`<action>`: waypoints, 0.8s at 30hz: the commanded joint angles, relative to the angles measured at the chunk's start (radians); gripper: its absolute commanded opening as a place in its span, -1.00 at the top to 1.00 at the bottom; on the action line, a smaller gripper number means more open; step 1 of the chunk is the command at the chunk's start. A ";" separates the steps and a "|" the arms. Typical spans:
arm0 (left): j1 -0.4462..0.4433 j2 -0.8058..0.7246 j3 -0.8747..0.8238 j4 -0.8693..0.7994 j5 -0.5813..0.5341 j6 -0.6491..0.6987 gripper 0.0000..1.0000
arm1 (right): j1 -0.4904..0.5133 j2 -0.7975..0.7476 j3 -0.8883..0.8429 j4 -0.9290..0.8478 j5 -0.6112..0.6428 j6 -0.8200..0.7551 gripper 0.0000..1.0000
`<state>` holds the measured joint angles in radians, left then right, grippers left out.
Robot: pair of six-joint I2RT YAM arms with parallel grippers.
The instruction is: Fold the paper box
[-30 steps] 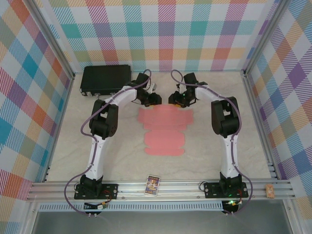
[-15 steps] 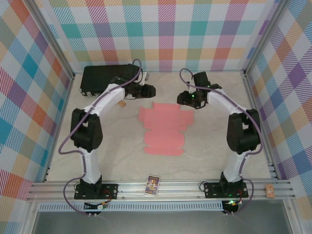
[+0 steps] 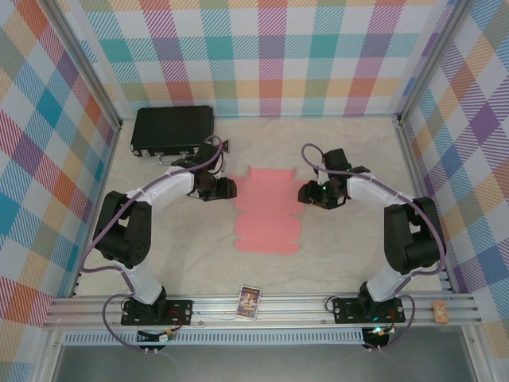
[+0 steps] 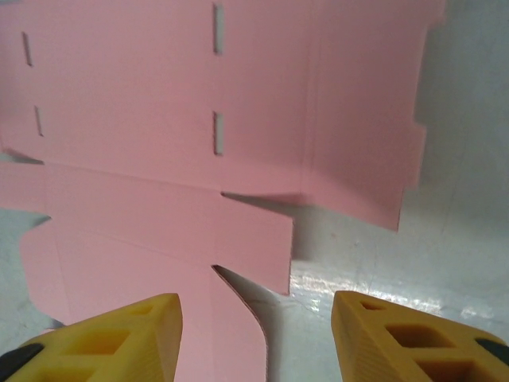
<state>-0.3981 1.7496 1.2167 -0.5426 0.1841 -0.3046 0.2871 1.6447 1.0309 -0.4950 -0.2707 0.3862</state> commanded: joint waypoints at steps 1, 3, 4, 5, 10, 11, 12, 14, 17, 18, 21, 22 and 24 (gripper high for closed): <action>-0.010 -0.030 -0.042 0.090 0.041 -0.060 -0.15 | -0.005 0.003 -0.031 0.068 -0.045 0.045 -0.05; -0.010 -0.012 -0.061 0.120 0.076 -0.071 -0.16 | -0.005 0.024 -0.041 0.090 -0.053 0.061 -0.03; -0.010 -0.004 -0.065 0.130 0.087 -0.078 -0.16 | -0.004 0.032 -0.046 0.100 -0.062 0.066 -0.02; -0.010 0.007 -0.071 0.147 0.099 -0.087 -0.16 | -0.004 0.041 -0.050 0.116 -0.075 0.072 -0.02; -0.010 0.038 -0.104 0.220 0.169 -0.118 -0.15 | -0.003 0.064 -0.062 0.162 -0.108 0.098 0.00; -0.010 0.044 -0.107 0.229 0.179 -0.124 -0.14 | -0.003 0.070 -0.061 0.163 -0.110 0.098 0.00; -0.010 0.049 -0.109 0.235 0.187 -0.129 -0.14 | -0.002 0.077 -0.058 0.161 -0.110 0.098 0.00; -0.010 0.061 -0.112 0.243 0.205 -0.138 -0.11 | -0.002 0.085 -0.061 0.164 -0.110 0.100 0.01; -0.012 0.069 -0.123 0.256 0.210 -0.146 -0.10 | -0.002 0.098 -0.065 0.187 -0.126 0.099 0.02; -0.012 0.072 -0.126 0.256 0.217 -0.149 -0.11 | -0.003 0.103 -0.064 0.189 -0.127 0.101 0.04; -0.012 0.087 -0.128 0.307 0.253 -0.163 -0.09 | 0.000 0.116 -0.061 0.197 -0.129 0.104 0.07; -0.012 0.091 -0.127 0.313 0.260 -0.169 -0.09 | 0.000 0.119 -0.061 0.202 -0.131 0.106 0.08; -0.012 0.096 -0.128 0.323 0.267 -0.176 -0.06 | 0.001 0.125 -0.061 0.209 -0.142 0.107 0.12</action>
<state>-0.3988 1.8332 1.0996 -0.2619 0.4057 -0.4545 0.2871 1.7508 0.9760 -0.3141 -0.3798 0.4847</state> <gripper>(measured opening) 0.538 0.447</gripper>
